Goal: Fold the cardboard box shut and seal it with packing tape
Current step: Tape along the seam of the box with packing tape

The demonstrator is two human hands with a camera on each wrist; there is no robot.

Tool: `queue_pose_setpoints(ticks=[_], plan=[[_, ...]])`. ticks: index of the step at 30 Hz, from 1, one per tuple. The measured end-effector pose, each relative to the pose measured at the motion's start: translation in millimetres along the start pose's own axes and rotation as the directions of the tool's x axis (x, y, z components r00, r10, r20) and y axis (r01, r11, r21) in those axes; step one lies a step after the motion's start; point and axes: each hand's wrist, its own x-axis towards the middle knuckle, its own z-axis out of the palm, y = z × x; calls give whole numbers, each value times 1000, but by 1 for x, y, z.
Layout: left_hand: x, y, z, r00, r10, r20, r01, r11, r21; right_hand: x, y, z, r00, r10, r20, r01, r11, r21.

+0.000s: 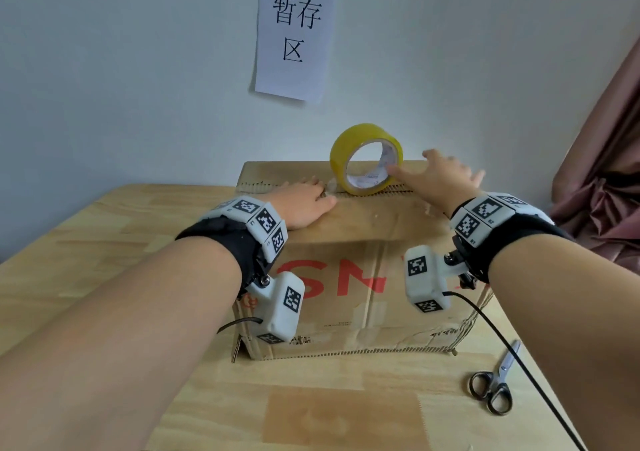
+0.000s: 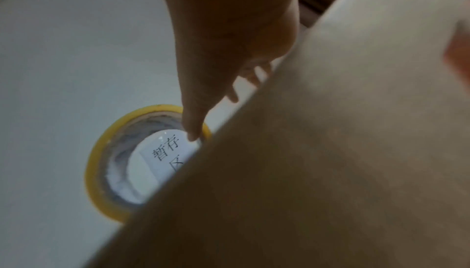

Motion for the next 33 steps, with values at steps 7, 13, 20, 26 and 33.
queue_pose_setpoints(ticks=[7, 13, 20, 26, 33], plan=[[-8, -1, -4, 999, -30, -17, 31, 999, 35, -4, 25, -2, 977, 115, 182, -81, 979, -186], [-27, -38, -15, 985, -173, 13, 173, 984, 29, -16, -12, 6, 968, 21, 249, 8, 993, -116], [-36, -63, -6, 986, -157, -49, 158, 987, 16, -39, -75, 10, 967, -213, 141, 150, 920, 364], [-36, -67, -4, 987, -148, -67, 147, 989, -12, -49, -136, 16, 926, -377, 24, 313, 801, 511], [-36, -65, -4, 985, -166, -39, 167, 986, 12, -46, -158, 25, 935, -353, 32, 324, 888, 325]])
